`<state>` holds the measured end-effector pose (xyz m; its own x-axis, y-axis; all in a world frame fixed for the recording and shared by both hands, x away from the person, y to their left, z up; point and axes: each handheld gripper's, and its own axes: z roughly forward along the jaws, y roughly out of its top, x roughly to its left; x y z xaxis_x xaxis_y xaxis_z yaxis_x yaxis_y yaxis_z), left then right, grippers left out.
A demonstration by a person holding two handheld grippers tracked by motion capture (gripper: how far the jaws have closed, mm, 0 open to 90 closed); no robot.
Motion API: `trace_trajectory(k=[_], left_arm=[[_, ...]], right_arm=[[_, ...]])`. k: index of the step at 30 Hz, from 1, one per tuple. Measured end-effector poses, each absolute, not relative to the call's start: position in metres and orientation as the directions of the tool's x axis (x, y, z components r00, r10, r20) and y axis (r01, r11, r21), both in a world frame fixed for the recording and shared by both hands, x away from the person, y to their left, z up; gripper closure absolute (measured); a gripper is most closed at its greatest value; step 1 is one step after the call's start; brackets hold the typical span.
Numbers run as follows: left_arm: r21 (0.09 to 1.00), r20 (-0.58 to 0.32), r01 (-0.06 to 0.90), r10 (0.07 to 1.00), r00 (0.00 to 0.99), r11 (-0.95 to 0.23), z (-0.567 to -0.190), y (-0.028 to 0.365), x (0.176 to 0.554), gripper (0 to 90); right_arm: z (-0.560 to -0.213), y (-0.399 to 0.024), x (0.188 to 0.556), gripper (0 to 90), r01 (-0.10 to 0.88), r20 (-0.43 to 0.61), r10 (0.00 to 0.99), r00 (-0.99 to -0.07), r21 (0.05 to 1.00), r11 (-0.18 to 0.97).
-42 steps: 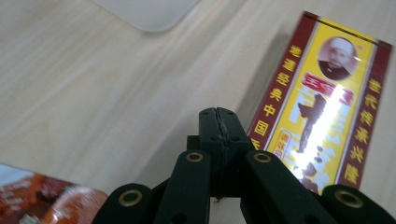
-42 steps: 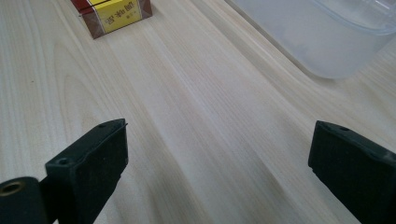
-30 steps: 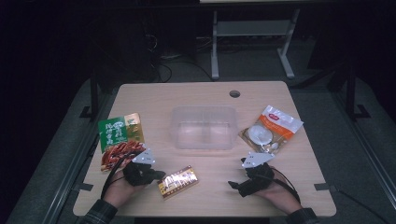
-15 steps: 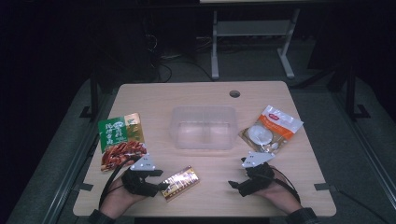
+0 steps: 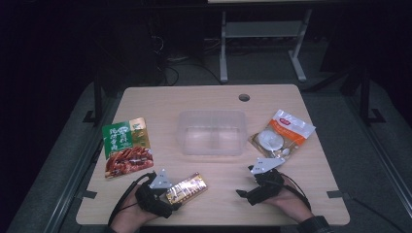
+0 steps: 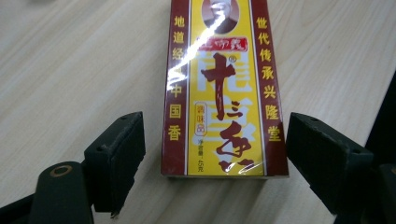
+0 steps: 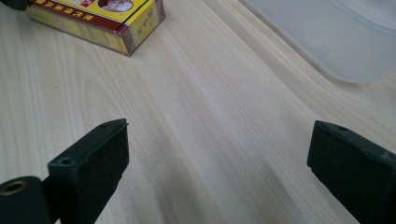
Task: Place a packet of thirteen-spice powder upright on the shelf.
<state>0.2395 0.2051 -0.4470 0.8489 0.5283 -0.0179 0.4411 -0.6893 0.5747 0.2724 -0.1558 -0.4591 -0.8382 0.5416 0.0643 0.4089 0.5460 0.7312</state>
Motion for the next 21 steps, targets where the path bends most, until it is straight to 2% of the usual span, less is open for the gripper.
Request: trace_trajectory(k=[3, 14, 21], left_arm=[[0.568, -0.013, 0.440, 0.527, 0.850, -0.696, -0.4492, 0.2044, 0.2397, 20.3], [0.552, -0.020, 0.437, 0.513, 0.858, -0.710, -0.4536, 0.2021, 0.2388, 30.6], [0.547, -0.027, 0.443, 0.514, 0.857, -0.711, -0.4527, 0.2022, 0.2395, 31.4]], right_arm=[[-0.4586, -0.1554, 0.2723, 5.3, 0.415, 0.070, 0.545, -0.836, 0.731, 0.542], [-0.4584, -0.1569, 0.2723, 5.6, 0.415, 0.069, 0.549, -0.833, 0.735, 0.536], [-0.4586, -0.1573, 0.2725, 5.7, 0.410, 0.065, 0.547, -0.834, 0.737, 0.537]])
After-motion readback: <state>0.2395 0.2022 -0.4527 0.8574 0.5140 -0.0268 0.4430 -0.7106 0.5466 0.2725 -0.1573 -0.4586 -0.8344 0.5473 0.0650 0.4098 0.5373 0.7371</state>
